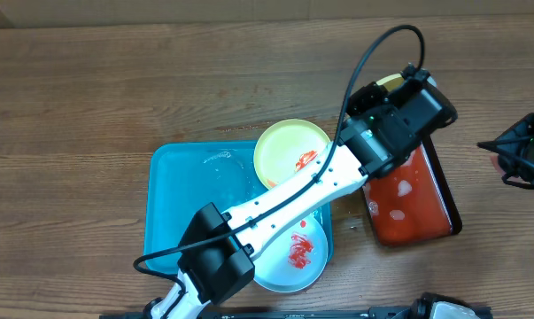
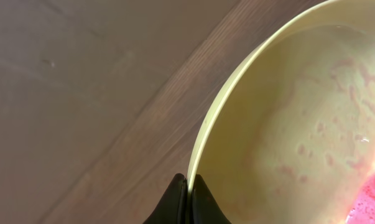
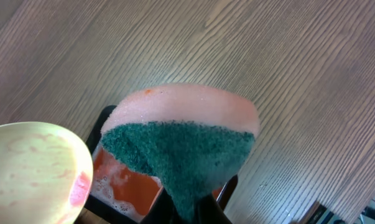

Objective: Clean dirty plates on tray and stack at the side

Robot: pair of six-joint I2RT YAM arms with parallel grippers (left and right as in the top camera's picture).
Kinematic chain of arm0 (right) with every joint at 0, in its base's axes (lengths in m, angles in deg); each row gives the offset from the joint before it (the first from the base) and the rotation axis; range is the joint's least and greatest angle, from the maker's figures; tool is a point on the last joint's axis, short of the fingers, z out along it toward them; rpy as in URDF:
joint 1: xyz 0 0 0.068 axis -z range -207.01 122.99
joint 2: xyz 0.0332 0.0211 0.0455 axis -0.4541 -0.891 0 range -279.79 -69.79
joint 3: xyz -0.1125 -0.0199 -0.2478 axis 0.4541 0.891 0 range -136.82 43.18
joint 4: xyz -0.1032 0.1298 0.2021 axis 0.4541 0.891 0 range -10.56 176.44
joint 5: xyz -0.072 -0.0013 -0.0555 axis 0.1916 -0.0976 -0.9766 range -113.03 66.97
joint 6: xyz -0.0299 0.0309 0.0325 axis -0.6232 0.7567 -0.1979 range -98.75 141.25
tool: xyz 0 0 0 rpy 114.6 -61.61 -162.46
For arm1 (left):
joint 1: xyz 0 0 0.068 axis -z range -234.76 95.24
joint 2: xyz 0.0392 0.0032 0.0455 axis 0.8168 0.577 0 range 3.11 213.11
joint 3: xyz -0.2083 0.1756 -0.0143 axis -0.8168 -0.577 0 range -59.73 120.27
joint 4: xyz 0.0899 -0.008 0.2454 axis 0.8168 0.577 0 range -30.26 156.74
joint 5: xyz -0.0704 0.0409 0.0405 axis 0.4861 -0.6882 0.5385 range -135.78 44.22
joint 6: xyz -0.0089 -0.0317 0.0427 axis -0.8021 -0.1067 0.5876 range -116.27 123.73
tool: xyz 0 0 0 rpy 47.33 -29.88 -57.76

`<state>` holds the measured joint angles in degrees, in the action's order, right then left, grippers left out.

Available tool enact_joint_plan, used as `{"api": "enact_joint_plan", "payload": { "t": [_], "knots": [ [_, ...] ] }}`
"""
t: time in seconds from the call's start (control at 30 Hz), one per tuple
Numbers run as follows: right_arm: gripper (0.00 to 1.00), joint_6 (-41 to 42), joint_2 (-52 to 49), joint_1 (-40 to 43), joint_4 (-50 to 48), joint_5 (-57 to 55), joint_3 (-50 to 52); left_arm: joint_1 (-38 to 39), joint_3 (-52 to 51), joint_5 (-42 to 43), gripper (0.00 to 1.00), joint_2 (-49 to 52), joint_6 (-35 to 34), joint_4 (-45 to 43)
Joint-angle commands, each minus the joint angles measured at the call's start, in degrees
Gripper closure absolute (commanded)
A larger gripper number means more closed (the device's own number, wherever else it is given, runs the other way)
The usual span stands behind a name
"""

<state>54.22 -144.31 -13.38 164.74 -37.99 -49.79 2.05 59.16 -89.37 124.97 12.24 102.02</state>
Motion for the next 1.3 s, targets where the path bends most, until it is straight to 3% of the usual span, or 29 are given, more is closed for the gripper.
{"api": "enact_joint_plan", "payload": {
  "t": [0.0,1.27],
  "knots": [
    [0.96,-0.2,0.48,0.24,-0.31,0.04,-1.2,2.01,1.88,-1.86,0.96,0.39,4.57,-0.85],
    [0.96,-0.2,0.48,0.24,-0.31,0.07,-1.2,4.87,1.75,-8.09,0.96,0.66,6.14,-1.22]
  ]
}}
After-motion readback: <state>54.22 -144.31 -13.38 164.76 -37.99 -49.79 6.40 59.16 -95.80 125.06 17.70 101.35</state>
